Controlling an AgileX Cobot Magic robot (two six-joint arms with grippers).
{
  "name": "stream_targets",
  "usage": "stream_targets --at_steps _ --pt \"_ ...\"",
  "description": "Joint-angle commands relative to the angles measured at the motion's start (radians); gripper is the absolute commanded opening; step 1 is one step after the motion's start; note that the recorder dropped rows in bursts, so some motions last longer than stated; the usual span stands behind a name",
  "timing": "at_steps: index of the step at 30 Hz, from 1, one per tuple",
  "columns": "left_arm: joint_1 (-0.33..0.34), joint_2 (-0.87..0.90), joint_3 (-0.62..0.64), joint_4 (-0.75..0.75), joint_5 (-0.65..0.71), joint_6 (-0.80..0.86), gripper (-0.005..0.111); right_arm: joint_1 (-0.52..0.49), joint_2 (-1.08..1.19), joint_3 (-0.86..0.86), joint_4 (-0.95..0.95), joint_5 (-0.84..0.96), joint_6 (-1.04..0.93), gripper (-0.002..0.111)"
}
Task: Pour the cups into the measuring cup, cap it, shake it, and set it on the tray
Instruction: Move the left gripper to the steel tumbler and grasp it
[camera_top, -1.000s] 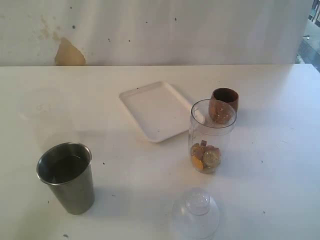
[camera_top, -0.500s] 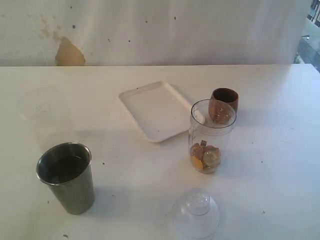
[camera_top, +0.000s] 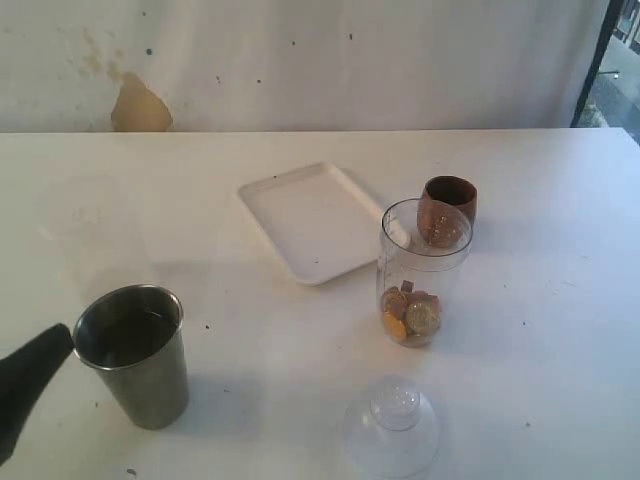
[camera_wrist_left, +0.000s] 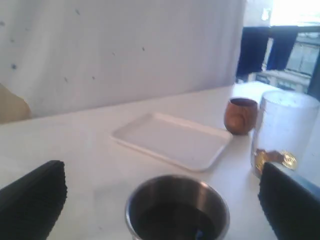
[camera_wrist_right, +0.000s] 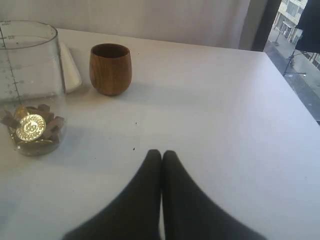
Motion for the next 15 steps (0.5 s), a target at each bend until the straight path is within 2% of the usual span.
stream_targets --at_steps 1,9,11,15 --pt "-0.002 0.154 -0.005 0.038 -0.060 0.028 0.102 0.004 -0.007 0.004 0.004 -0.006 0.002 0.000" --pt "-0.002 0.395 -0.005 0.030 -0.094 0.173 0.102 0.004 -0.007 0.004 0.004 -0.006 0.002 0.000" --pt "-0.002 0.470 -0.005 0.023 -0.139 0.245 0.102 0.004 -0.007 0.004 0.004 -0.006 0.002 0.000" --pt "-0.002 0.595 -0.005 -0.080 -0.206 0.382 0.102 0.004 -0.007 0.004 0.004 -0.006 0.002 0.000"
